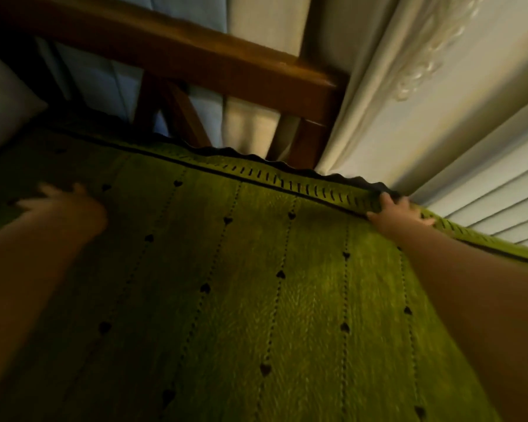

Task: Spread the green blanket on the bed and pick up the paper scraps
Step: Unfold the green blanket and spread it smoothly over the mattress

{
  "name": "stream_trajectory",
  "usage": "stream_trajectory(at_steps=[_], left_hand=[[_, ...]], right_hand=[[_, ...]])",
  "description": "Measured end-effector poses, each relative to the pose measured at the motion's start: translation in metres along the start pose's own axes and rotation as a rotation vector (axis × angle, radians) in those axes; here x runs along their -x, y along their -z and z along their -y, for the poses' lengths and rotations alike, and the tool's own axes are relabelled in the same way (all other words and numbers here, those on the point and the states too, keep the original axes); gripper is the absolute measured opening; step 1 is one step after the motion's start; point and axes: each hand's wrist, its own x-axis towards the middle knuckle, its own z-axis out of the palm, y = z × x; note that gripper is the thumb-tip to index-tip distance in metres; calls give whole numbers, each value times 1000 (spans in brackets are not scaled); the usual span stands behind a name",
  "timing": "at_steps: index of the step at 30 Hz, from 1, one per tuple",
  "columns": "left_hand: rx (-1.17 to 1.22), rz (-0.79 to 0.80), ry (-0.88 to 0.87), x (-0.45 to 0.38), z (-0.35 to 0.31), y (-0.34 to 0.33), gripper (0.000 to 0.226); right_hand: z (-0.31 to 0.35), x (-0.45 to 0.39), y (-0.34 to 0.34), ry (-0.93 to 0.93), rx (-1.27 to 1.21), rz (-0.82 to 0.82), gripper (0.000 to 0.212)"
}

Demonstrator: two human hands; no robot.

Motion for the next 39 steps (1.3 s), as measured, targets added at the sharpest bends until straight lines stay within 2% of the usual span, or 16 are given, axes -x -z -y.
stream_trajectory(at_steps=[1,3,6,8,11,15,18,21,24,27,30,32,35,37,38,39], left_hand=[[130,-24,-31,13,-11,-2,75],[260,-126,-323,50,-40,-7,66],[230,-164,-630,87,-89,-18,64],[194,-176,-698,92,-115,-22,68],[159,-197,-740,90,-150,-17,77],[163,-255,-665,71,-172,-5,96],[180,-226,-588,64,-184,2,95],[187,-188,-560,74,-193,-1,82],[167,-222,-692,88,-167,-17,70],[113,-336,-795,90,-95,-50,65],[127,-350,-653,79,1,-96,64],[202,-296,-408,69,78,-124,63],[395,-41,53,53,148,-130,67],[503,111,273,51,165,-117,71],[513,92,253,55,158,-112,73],[478,-2,137,56,156,-112,73]], right_hand=[[13,5,7,81,1,-30,70],[31,18,3,178,-1,8,71],[25,9,-1,109,-78,85,80],[3,-7,-3,75,-108,116,91],[-25,-31,-14,85,-70,92,103],[-40,-58,-16,173,-119,139,111],[-41,-66,-18,139,-94,139,101],[-19,-44,-25,-39,-54,44,76],[10,9,-40,-63,-172,-70,67],[38,71,-67,147,-186,-132,74],[74,130,-97,352,-83,-178,75],[108,171,-114,494,-20,-204,77],[146,212,-129,866,88,-181,76],[168,231,-132,994,139,-151,73],[172,233,-133,956,122,-129,72],[184,239,-133,894,93,-121,72]])
